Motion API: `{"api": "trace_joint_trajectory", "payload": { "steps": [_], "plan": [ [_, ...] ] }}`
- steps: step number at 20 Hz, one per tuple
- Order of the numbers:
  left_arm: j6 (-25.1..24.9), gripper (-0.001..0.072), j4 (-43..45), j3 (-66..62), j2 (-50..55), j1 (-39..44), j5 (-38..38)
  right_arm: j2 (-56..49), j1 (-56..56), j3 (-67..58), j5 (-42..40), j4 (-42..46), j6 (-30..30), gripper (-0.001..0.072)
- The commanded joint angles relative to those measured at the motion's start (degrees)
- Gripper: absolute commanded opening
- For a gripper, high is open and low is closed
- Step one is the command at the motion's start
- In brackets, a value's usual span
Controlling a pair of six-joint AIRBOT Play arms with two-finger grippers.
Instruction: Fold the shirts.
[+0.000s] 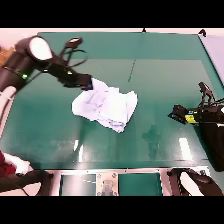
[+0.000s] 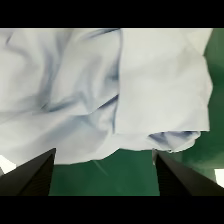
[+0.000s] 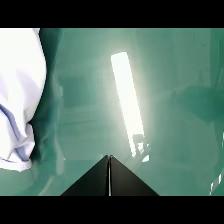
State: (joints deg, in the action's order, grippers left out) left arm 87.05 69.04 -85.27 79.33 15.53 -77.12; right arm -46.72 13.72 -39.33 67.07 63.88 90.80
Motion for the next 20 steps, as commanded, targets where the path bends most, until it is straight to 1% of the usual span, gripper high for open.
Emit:
{"api": "trace_joint_trajectory", "payload": {
  "steps": [1, 3, 4, 5, 7, 8, 10, 11, 12, 17, 18, 19, 20],
  "plan": [
    [0.11, 0.0693, -0.46, 5.92, 0.17, -8.41, -4.79, 0.04, -0.04, 0.02, -0.48, -0.04, 0.02, 0.0015],
    [0.00, 0.0694, -0.72, 14.36, 0.22, -9.81, -0.92, 0.02, -0.04, 0.31, -4.28, -0.61, 0.02, 0.0016],
    [-0.09, 0.0694, -1.14, 18.73, 0.22, -9.79, 3.13, -0.26, -0.07, 0.57, -5.99, -2.01, -0.02, 0.0039],
    [-0.61, 0.0694, -3.76, 22.38, 0.22, -9.75, 7.37, -1.40, -0.13, 0.57, -8.00, -5.01, -0.15, 0.0137],
    [-5.05, 0.0693, -13.07, 28.02, 0.83, -9.73, 16.20, -5.60, -0.13, 0.42, -10.54, -13.03, -7.67, 0.0475],
    [-7.72, 0.0678, -17.92, 29.83, 1.64, -9.73, 19.23, -8.68, -0.13, 0.20, -11.61, -18.25, -11.63, 0.0512],
    [-11.72, 0.0665, -24.28, 31.06, 4.17, -9.40, 21.33, -16.09, -0.13, -1.05, -12.63, -29.92, -20.06, 0.0505],
    [-12.35, 0.0665, -25.33, 31.06, 5.46, -8.74, 22.14, -20.26, -0.46, -2.43, -12.63, -34.80, -24.13, 0.0505],
    [-12.37, 0.0665, -25.44, 31.04, 6.78, -7.96, 23.12, -24.41, -1.33, -4.24, -12.66, -37.75, -26.86, 0.0505],
    [-12.35, 0.0663, -26.32, 30.99, 9.75, -6.54, 27.43, -41.94, -8.63, -16.06, -12.70, -38.86, -26.47, 0.0505],
    [-12.39, 0.0560, -26.27, 30.99, 9.75, -6.54, 27.82, -45.09, -10.10, -18.95, -12.70, -38.84, -26.34, 0.0505],
    [-12.74, 0.0358, -26.12, 30.99, 9.75, -6.54, 27.82, -47.76, -11.37, -21.49, -12.68, -38.84, -26.12, 0.0505],
    [-13.25, 0.0249, -26.12, 30.99, 9.75, -6.54, 27.69, -50.29, -12.52, -23.89, -12.66, -38.80, -25.14, 0.0505]
  ]
}}
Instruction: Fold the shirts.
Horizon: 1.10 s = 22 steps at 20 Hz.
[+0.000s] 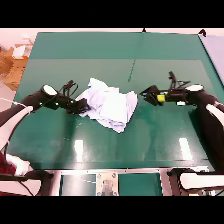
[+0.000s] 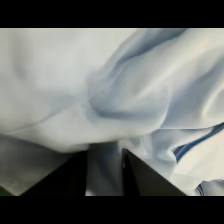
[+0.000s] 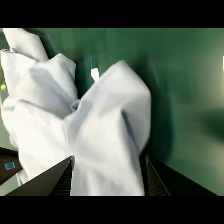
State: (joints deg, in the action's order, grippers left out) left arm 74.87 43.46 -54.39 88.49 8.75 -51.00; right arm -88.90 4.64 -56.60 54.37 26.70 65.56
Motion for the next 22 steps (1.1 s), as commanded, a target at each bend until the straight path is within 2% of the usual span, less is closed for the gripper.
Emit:
{"api": "trace_joint_trajectory", "payload": {
  "steps": [1, 2, 3, 6, 7, 10, 13, 17, 20, 22],
  "plan": [
    [-1.31, 0.0157, -0.57, 0.11, 0.57, 0.24, 1.38, -10.16, -4.24, -8.44, 0.09, -1.62, 0.87, 0.0505],
    [-1.70, 0.0030, -0.55, 0.11, 0.57, 0.24, 0.98, -11.91, -4.85, -9.92, 0.28, -1.62, 1.73, 0.0500],
    [-1.92, 0.0023, -0.55, 0.11, 0.57, 0.24, 0.76, -13.09, -5.25, -10.82, 0.76, -1.64, 1.95, 0.0455],
    [-3.37, 0.0022, -0.59, -0.85, 0.37, 0.24, -0.35, -13.55, -5.81, -11.58, 3.30, -2.03, 1.40, 0.0071],
    [-3.48, 0.0021, -0.57, -2.47, 0.02, 0.24, -1.81, -13.38, -5.81, -12.48, 5.51, -2.05, 1.27, 0.0019],
    [-4.44, 0.0021, -0.59, -10.97, -3.98, 0.24, -7.45, -8.87, -4.55, -17.09, 11.56, -2.14, 1.38, 0.0015],
    [-3.08, 0.0021, -0.66, -24.48, -12.07, 0.24, -12.07, 2.25, -1.81, -24.52, 15.91, -2.29, 1.53, 0.0016],
    [-0.04, 0.0021, -0.90, -46.38, -20.87, 0.24, -14.56, 20.79, 2.86, -35.15, 15.43, -2.23, 1.49, 0.0015],
    [3.30, 0.0022, -1.14, -61.37, -23.71, 0.24, -16.52, 32.33, 7.61, -41.75, 13.25, -2.01, 1.49, 0.0016],
    [4.87, 0.0021, -2.19, -66.16, -25.31, 0.24, -17.42, 38.75, 11.58, -44.41, 11.37, -1.77, 1.44, 0.0015]
  ]
}}
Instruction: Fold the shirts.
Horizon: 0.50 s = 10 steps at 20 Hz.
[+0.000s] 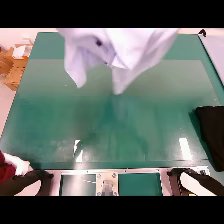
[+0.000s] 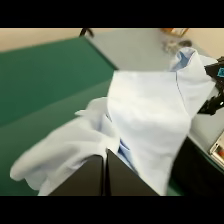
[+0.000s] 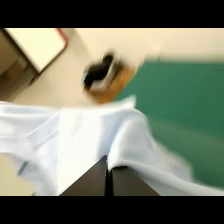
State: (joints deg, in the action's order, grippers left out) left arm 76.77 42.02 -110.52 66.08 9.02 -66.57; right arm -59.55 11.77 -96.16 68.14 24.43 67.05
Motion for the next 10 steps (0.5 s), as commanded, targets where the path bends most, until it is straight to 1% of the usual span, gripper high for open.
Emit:
{"api": "trace_joint_trajectory", "payload": {
  "steps": [1, 3, 5, 7, 10],
  "plan": [
    [3.41, 0.0022, -1.40, -10.05, -4.33, -0.02, -1.79, 12.00, 6.27, -5.68, -3.58, 1.86, -0.04, 0.0015],
    [4.90, 0.0022, -1.40, -10.05, -6.25, -0.02, -3.63, 16.20, 9.33, -6.25, -6.25, 5.46, 0.00, 0.0015],
    [6.67, 0.0022, -1.18, -10.01, -6.60, -0.02, -6.95, 17.18, 10.27, -6.25, -6.82, 6.16, 0.04, 0.0015],
    [8.81, 0.0022, 1.62, -9.07, -6.12, -0.02, -10.19, 15.85, 10.23, -6.08, -6.49, 6.19, 1.62, 0.0015],
    [8.90, 0.0022, 6.08, -0.83, -5.73, -0.02, -11.34, 9.53, 10.10, -5.75, -4.11, 5.84, 3.52, 0.0015]
  ]
}}
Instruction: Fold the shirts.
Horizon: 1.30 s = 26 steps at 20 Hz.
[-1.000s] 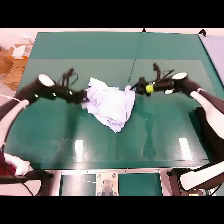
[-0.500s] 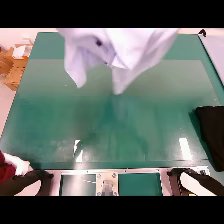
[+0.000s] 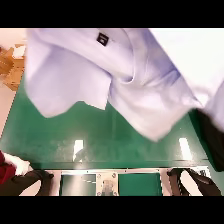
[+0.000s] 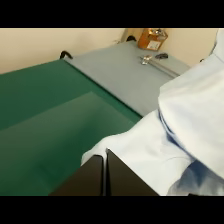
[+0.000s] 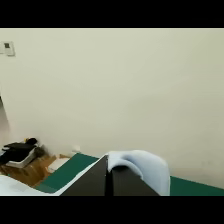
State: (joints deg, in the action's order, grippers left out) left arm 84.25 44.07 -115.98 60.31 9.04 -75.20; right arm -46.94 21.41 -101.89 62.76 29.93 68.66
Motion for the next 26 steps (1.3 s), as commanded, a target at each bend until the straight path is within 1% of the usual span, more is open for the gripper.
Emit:
{"api": "trace_joint_trajectory", "payload": {
  "steps": [1, 4, 6, 8, 11, 13, 14, 15, 17, 18, 20, 22, 23, 24, 25, 26],
  "plan": [
    [1.40, 0.0022, 5.29, 8.61, 0.50, -0.04, -2.91, -5.73, -0.37, 1.07, 2.25, 0.13, 1.88, 0.0015],
    [-0.31, 0.0021, 7.54, 20.52, 4.24, -0.28, -2.93, -13.99, -7.87, 8.07, 1.55, 1.16, 1.29, 0.0015],
    [-2.16, 0.0021, 9.20, 27.06, 8.70, -0.70, -2.82, -21.16, -15.30, 14.16, -1.57, 4.31, 0.50, 0.0016],
    [-3.76, 0.0021, 11.08, 31.65, 15.76, -1.68, -2.80, -29.73, -21.14, 18.05, -4.90, 6.45, 0.46, 0.0016],
    [-4.81, 0.0022, 10.64, 33.09, 28.11, -5.60, -2.47, -45.20, -26.86, 18.75, -7.87, 5.79, 0.33, 0.0016],
    [-5.42, 0.0021, 7.76, 33.07, 34.58, -8.96, 0.48, -52.48, -28.72, 18.69, -10.08, 4.44, 0.35, 0.0017],
    [-6.80, 0.0022, 4.81, 33.07, 36.89, -10.64, 2.97, -54.84, -29.05, 18.53, -10.80, 3.43, 0.35, 0.0027],
    [-8.28, 0.0022, 1.53, 33.07, 38.32, -12.15, 5.25, -56.35, -28.89, 18.36, -11.37, 2.49, 0.33, 0.0083],
    [-11.87, 0.0022, -5.14, 32.94, 39.65, -14.45, 8.98, -56.70, -27.04, 17.55, -10.16, 2.45, 0.33, 0.0266],
    [-12.96, 0.0022, -6.82, 32.79, 39.78, -15.13, 10.29, -56.33, -25.16, 16.46, -7.04, 2.51, 0.31, 0.0297],
    [-14.36, 0.0022, -6.91, 31.93, 39.78, -15.45, 10.91, -54.64, -20.24, 15.47, 0.61, 2.93, 0.35, 0.0296],
    [-15.72, 0.0023, -7.02, 31.52, 39.76, -15.43, 11.96, -51.91, -14.38, 16.11, 7.13, 5.27, 1.95, 0.0296],
    [-15.74, 0.0090, -7.08, 31.52, 39.76, -15.43, 13.22, -49.81, -11.28, 17.73, 8.98, 6.99, 2.58, 0.0296],
    [-15.67, 0.0419, -7.08, 31.52, 39.76, -15.45, 14.16, -47.36, -8.50, 20.37, 9.60, 8.87, 3.41, 0.0296],
    [-15.45, 0.0643, -6.95, 31.45, 39.76, -15.76, 14.60, -44.35, -5.55, 24.15, 9.73, 10.93, 3.39, 0.0296],
    [-15.32, 0.0645, -6.91, 31.04, 39.76, -16.39, 13.84, -41.20, -2.54, 28.52, 9.70, 12.94, 3.37, 0.0296]
  ]
}}
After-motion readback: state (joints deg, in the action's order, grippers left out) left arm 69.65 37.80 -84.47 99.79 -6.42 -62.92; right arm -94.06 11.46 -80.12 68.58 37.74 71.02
